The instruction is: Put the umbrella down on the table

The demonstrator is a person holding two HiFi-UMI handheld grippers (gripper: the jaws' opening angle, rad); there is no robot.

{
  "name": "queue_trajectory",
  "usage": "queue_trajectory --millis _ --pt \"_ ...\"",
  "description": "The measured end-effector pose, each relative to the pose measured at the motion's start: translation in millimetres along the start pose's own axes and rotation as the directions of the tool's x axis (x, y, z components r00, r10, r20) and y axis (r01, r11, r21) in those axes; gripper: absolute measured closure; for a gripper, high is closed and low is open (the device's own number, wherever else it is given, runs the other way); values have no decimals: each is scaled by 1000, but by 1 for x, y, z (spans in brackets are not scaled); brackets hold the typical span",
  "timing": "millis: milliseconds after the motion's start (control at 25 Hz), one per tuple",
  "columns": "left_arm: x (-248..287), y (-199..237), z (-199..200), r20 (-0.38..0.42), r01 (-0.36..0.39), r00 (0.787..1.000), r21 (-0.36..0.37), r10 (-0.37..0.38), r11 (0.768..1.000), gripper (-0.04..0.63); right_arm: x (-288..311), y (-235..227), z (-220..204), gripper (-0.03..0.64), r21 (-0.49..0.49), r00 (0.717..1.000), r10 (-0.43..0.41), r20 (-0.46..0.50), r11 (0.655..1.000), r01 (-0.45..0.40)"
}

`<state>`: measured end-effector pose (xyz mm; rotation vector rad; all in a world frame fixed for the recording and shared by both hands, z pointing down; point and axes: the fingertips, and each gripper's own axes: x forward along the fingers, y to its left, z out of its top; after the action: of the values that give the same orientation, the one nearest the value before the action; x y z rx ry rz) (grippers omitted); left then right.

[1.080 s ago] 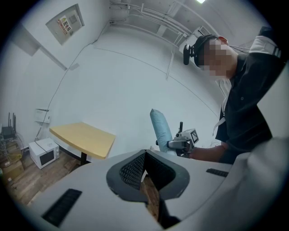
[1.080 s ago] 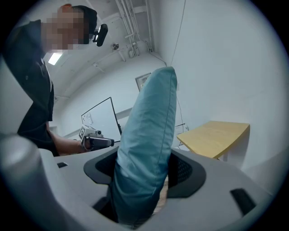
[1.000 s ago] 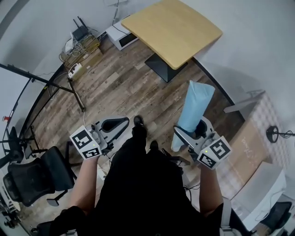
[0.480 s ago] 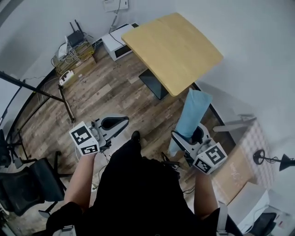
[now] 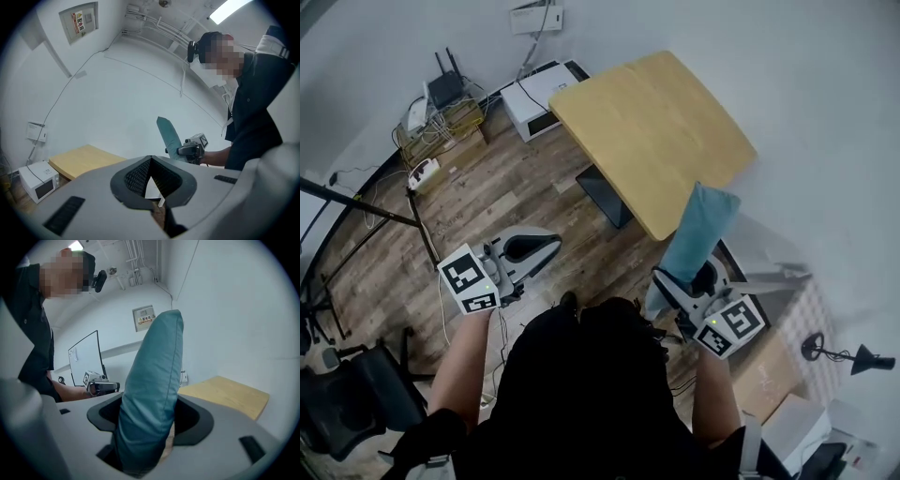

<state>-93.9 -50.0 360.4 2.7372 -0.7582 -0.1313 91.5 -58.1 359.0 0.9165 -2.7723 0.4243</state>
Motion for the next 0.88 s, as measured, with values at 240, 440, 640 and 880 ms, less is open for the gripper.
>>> queue_trajectory --millis 240,440,640,880 --pt "21 32 -7 -31 5 1000 -27 -6 1000 584 20 -34 6 301 30 1000 -17 10 999 17" --pt "47 65 -9 -68 -2 998 -36 0 999 584 39 -73 2 301 65 1000 -16 16 998 15" --pt "83 107 9 -95 -9 995 -40 5 999 584 62 -127 21 301 94 998 -28 48 995 23" --pt "134 142 50 -108 5 994 9 -4 1000 584 83 -181 52 301 97 996 -21 90 995 12"
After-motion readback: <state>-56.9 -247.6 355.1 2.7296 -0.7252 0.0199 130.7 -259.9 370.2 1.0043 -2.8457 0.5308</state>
